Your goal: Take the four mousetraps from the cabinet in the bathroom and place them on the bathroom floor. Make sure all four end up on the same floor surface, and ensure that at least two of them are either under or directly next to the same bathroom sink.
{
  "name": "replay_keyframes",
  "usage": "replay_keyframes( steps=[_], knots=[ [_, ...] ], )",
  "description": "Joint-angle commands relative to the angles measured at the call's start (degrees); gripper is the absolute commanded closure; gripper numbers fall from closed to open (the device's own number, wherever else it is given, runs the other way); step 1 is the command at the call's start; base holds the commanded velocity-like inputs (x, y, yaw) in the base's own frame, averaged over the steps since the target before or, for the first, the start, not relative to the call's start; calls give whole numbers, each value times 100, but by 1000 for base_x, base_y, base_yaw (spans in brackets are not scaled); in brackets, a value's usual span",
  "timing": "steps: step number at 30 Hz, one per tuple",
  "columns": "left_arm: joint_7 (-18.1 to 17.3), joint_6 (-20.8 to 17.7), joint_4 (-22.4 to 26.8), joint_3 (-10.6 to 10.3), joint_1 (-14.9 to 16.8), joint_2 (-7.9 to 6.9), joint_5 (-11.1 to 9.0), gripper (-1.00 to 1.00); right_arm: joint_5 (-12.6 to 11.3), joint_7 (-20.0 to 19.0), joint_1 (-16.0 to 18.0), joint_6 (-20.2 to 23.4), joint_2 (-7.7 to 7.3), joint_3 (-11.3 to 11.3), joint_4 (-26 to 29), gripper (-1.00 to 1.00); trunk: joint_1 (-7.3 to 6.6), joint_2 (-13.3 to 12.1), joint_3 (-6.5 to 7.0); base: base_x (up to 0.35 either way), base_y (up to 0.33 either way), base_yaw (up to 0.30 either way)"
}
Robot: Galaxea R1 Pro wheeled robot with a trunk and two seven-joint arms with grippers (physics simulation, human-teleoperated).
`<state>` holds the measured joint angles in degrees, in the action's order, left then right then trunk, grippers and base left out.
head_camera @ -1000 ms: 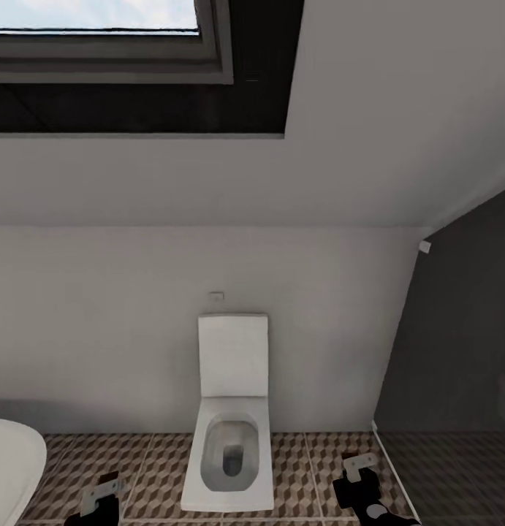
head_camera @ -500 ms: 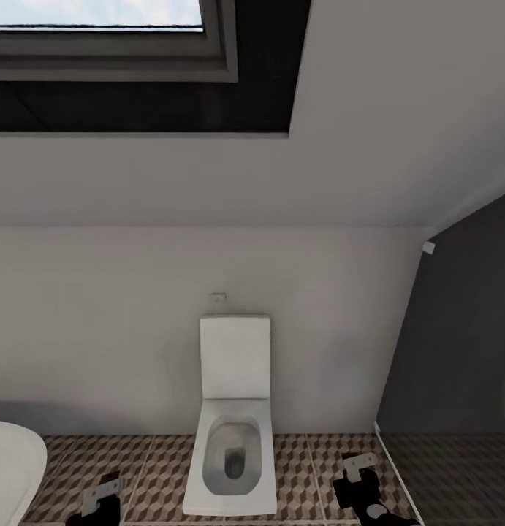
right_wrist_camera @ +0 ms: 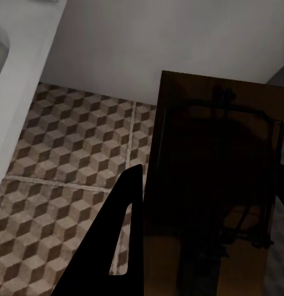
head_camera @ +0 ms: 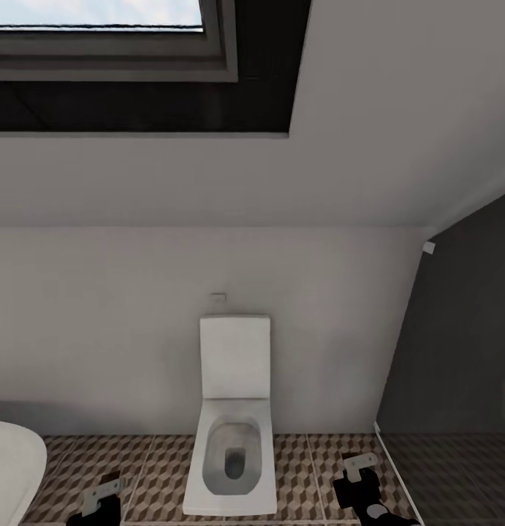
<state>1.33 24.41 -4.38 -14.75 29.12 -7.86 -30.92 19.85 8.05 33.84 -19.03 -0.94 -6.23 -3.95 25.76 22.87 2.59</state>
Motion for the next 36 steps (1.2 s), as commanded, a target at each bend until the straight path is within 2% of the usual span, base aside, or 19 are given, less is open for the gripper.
replay_keyframes(
  steps=[1,16,36],
  knots=[
    [15,26,-19,-49,6,3,-12,100,46,13,9,-39,-2,-45,-27,100,3,5,-3,72,20,0],
    [16,16,-19,-50,6,4,-10,100,46,13,9,-39,-2,-45,-27,100,3,5,-3,270,7,0],
    [16,27,-19,-49,6,-7,-16,100,46,13,9,-39,-2,-45,-27,100,3,5,-3,16,0,0]
  ],
)
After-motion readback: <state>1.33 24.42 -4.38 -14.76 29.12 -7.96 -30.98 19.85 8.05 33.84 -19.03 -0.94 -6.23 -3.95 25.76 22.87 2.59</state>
